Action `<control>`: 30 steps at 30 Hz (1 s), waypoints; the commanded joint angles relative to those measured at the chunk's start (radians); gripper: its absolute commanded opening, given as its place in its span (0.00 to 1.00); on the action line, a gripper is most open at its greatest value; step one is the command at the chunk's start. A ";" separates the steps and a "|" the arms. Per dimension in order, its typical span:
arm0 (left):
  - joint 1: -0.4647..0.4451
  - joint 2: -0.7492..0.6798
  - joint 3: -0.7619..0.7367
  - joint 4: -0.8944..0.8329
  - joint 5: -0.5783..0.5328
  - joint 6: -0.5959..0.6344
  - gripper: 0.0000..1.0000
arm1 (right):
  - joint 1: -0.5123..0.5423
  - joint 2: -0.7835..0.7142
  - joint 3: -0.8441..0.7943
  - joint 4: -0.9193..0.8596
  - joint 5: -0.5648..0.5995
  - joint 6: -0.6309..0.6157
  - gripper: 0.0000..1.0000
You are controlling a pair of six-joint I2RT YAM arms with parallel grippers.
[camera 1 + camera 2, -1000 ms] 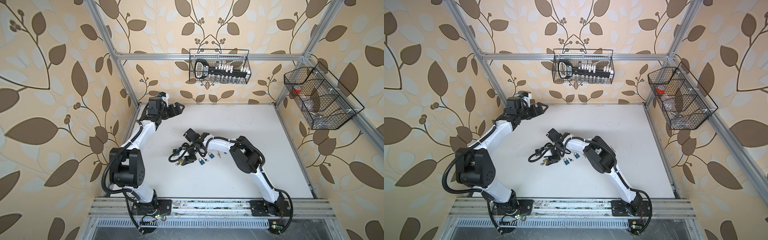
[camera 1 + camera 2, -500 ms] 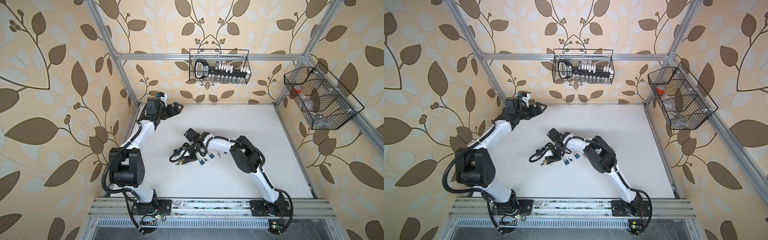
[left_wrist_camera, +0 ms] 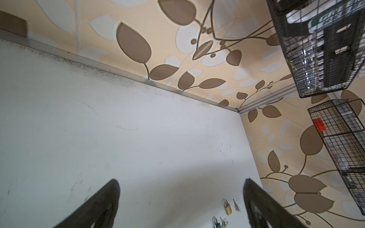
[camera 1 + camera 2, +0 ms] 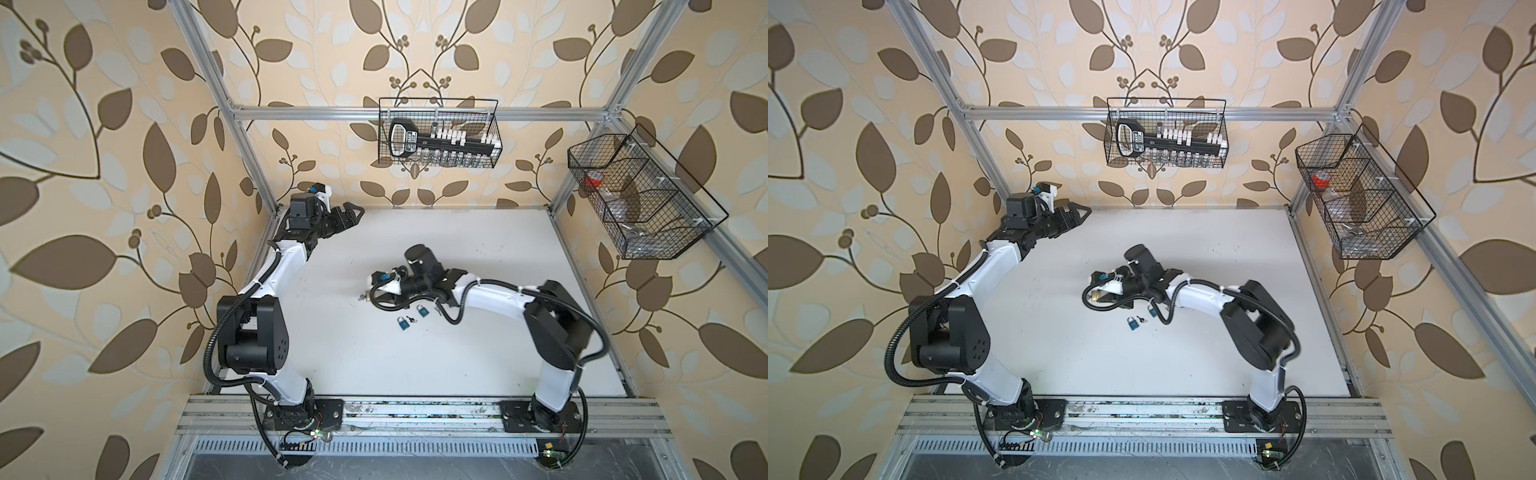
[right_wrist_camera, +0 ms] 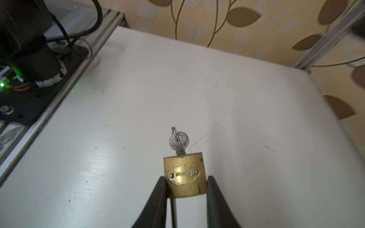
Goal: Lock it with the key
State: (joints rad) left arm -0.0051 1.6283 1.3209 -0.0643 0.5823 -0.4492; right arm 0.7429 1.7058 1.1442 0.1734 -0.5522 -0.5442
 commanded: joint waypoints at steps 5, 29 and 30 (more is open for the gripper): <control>-0.077 0.003 0.100 0.005 0.131 0.055 0.93 | -0.014 -0.301 -0.264 0.168 0.092 0.135 0.00; -0.459 -0.043 0.188 -0.133 0.504 0.402 0.92 | -0.133 -0.836 -0.428 -0.146 0.554 -0.102 0.00; -0.475 -0.045 0.191 -0.160 0.489 0.425 0.92 | -0.132 -0.841 -0.426 -0.146 0.556 -0.107 0.00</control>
State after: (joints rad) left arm -0.4370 1.6314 1.4635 -0.1535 1.0222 -0.1478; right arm 0.6121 0.8822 0.7105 0.0391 -0.0414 -0.6136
